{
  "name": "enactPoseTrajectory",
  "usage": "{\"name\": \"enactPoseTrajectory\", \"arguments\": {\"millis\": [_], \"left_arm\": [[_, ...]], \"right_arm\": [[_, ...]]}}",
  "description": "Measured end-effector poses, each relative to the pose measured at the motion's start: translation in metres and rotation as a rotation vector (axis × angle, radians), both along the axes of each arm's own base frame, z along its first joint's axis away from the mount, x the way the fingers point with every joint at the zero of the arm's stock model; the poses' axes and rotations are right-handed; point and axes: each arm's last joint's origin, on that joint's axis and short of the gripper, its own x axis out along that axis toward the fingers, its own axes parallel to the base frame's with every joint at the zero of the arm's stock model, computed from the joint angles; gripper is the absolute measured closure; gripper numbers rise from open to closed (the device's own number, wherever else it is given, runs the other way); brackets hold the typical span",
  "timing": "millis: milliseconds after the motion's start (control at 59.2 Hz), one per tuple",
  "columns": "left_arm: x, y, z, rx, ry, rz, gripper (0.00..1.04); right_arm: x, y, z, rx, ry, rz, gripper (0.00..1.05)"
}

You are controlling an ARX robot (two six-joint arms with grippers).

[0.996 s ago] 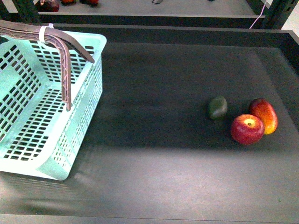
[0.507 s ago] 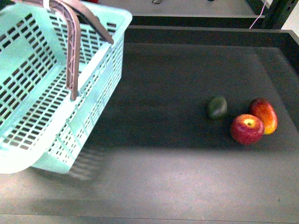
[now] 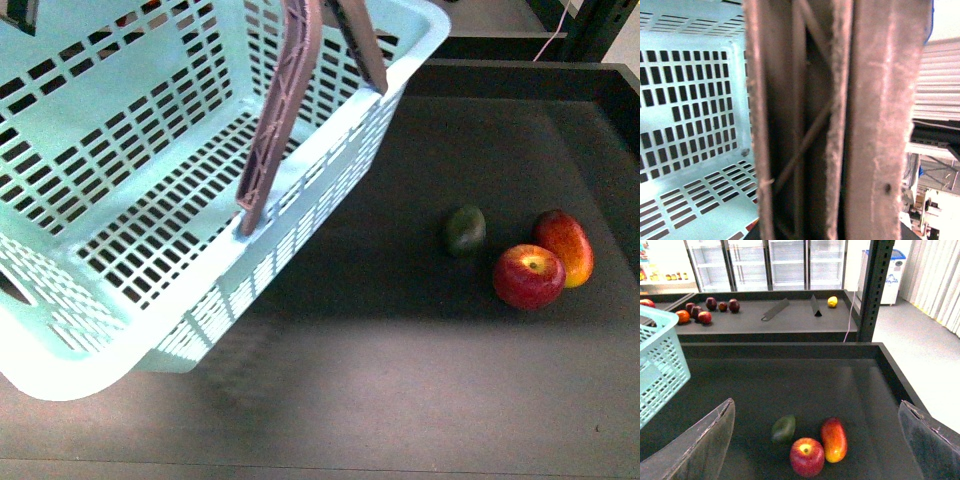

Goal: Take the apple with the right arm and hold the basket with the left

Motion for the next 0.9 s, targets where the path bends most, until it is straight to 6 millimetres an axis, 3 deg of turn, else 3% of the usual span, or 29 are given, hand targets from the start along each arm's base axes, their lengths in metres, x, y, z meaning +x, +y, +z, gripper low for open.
{"name": "enactPoseTrajectory", "arguments": {"millis": [422, 895], "left_arm": [[-0.027, -0.072, 0.026, 0.073, -0.073, -0.316, 0.90], [-0.035, -0.083, 0.037, 0.101, -0.125, -0.375, 0.90]], "right_arm": [[0.000, 0.000, 0.000, 0.000, 0.000, 0.000, 0.09], [0.000, 0.000, 0.000, 0.000, 0.000, 0.000, 0.09]]}}
